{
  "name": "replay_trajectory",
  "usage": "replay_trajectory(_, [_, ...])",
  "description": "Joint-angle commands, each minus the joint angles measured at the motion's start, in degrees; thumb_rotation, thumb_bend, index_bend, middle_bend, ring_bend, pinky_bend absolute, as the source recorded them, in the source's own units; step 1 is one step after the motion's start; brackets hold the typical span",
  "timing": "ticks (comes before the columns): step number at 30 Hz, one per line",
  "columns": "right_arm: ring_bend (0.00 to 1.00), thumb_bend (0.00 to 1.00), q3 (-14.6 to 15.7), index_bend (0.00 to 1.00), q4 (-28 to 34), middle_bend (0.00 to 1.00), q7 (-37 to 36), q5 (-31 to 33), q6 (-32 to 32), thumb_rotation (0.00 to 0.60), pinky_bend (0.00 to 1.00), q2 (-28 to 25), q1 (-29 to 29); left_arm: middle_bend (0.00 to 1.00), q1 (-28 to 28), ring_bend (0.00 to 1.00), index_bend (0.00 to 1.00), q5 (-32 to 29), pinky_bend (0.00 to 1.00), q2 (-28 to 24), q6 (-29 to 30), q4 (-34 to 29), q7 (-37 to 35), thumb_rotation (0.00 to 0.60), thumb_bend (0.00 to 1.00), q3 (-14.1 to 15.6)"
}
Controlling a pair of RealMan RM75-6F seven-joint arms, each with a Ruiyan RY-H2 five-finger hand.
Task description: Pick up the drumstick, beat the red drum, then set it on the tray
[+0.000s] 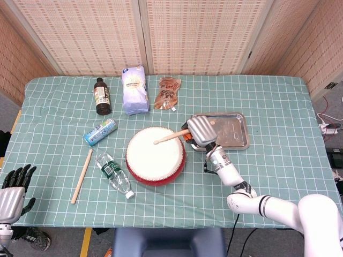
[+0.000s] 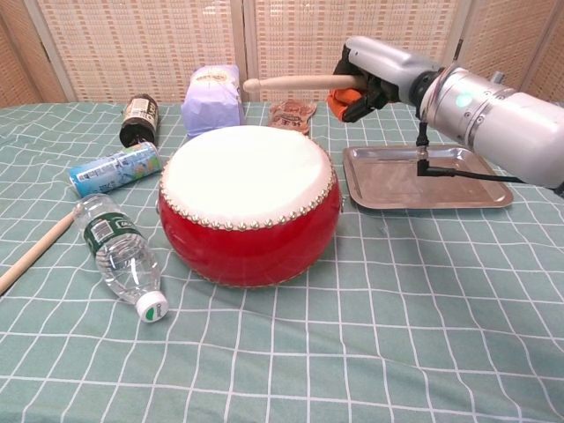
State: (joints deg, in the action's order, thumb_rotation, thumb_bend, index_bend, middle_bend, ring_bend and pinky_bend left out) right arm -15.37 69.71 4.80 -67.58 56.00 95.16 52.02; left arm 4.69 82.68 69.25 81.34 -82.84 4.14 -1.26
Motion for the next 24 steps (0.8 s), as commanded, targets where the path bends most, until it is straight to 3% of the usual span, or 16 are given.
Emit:
replay_trajectory(1, [1.0, 1.0, 4.2, 1.0, -2.2, 1.0, 18.6, -0.4, -5.2, 0.6, 1.0, -0.9, 1.5, 0.0, 0.0, 0.0, 0.0, -0.1, 0.02, 0.1, -0.2, 0.1, 0.0, 0.6, 0.27, 0.1])
replay_trajectory(4, [1.0, 1.0, 4.3, 1.0, -2.0, 1.0, 25.2, 3.6, -6.6, 0.6, 1.0, -0.5, 2.0, 0.0, -0.1, 0.0, 0.0, -0.3, 0.02, 0.1, -0.2, 0.2, 0.0, 0.6, 0.27, 0.1])
replay_trajectory(7, [1.0, 1.0, 3.1, 1.0, -0.8, 1.0, 25.4, 5.0, -5.2, 0.6, 1.0, -0.2, 1.7, 0.0, -0.1, 0.0, 0.0, -0.3, 0.02, 0.1, -0.3, 0.2, 0.0, 0.6, 0.27, 0.1])
replay_trajectory(10, [1.0, 1.0, 0.9, 1.0, -0.6, 1.0, 15.8, 1.1, -0.1, 0.6, 1.0, 1.3, 0.1, 0.0, -0.1, 0.0, 0.0, -0.3, 0.02, 0.1, -0.2, 0.2, 0.1, 0.6, 0.27, 0.1])
replay_trajectory(12, [1.0, 1.0, -1.0, 1.0, -1.4, 1.0, 4.8, -2.1, 4.7, 0.6, 1.0, 3.2, -1.5, 0.0, -0.1, 0.0, 0.0, -0.2, 0.02, 0.1, 0.0, 0.0, 0.2, 0.6, 0.27, 0.0])
replay_trajectory(15, [1.0, 1.0, -3.0, 1.0, -2.7, 1.0, -4.7, -3.0, 6.8, 0.6, 1.0, 4.5, -2.5, 0.0, 0.0, 0.0, 0.0, 0.0, 0.02, 0.0, 0.1, -0.2, 0.4, 0.6, 0.27, 0.0])
replay_trajectory(24, [1.0, 1.0, -2.3, 1.0, -2.6, 1.0, -0.9, -2.3, 3.6, 0.6, 1.0, 3.0, -2.1, 0.0, 0.0, 0.0, 0.0, 0.3, 0.02, -0.2, 0.2, -0.7, 0.7, 0.6, 0.27, 0.1])
